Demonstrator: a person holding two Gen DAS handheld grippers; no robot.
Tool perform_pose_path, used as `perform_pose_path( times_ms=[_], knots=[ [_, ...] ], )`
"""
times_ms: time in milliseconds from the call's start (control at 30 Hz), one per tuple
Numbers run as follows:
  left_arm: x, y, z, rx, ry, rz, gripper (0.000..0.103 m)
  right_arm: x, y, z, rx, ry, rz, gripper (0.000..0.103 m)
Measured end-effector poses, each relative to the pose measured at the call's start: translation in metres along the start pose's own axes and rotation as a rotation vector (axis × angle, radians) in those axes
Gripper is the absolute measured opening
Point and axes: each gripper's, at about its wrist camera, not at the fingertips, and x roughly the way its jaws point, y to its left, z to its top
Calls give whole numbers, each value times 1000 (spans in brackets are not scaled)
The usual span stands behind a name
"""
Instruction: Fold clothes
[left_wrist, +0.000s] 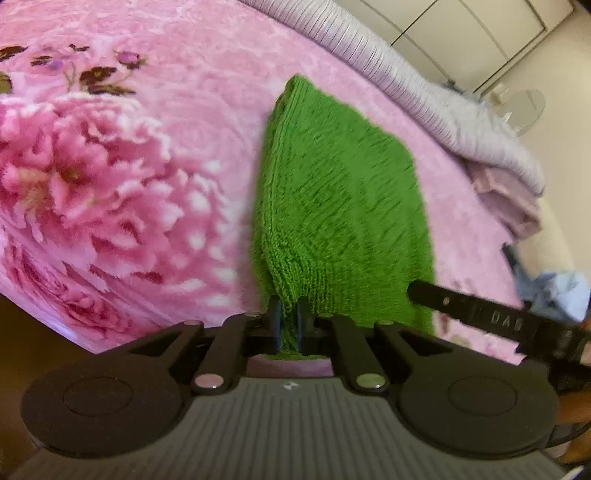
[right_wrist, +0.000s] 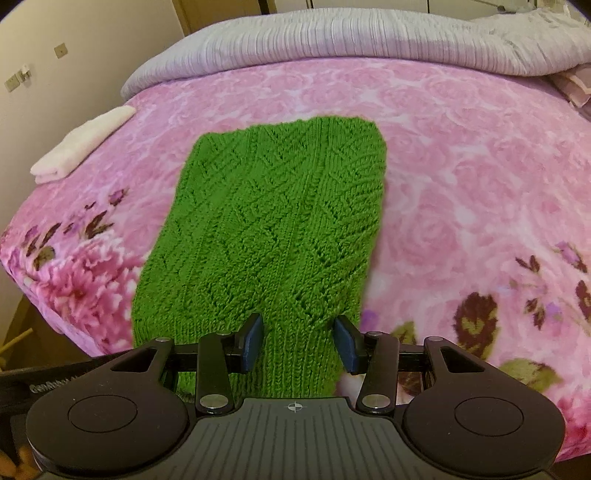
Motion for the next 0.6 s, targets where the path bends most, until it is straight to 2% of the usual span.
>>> perform_pose_path(
  times_ms=[133,200,233,267,367,467,600],
  knots=[
    [-23,-10,3,26,-53,-16,5,-28,-6,-11,1,-101,49,47],
    [-27,-21,2,78,-73,-8,5,-28,-11,-18,2,-100,90,46],
    [-24,-25,0,106,-68,5,5,-28,-13,-22,3,-94,110,42],
    [-17,-29,-3,133,-49,34,5,-23,-13,-25,6,-74,123,34],
    [12,-30,-16,181,48,163,5,-6,-12,-33,5,-18,115,34],
    [10,-22,-27,147,77,139,4,-9,-9,-34,-19,-7,101,34],
    [-15,-25,-18,146,0,92,4,-26,-11,-33,-10,-66,75,34]
  ],
)
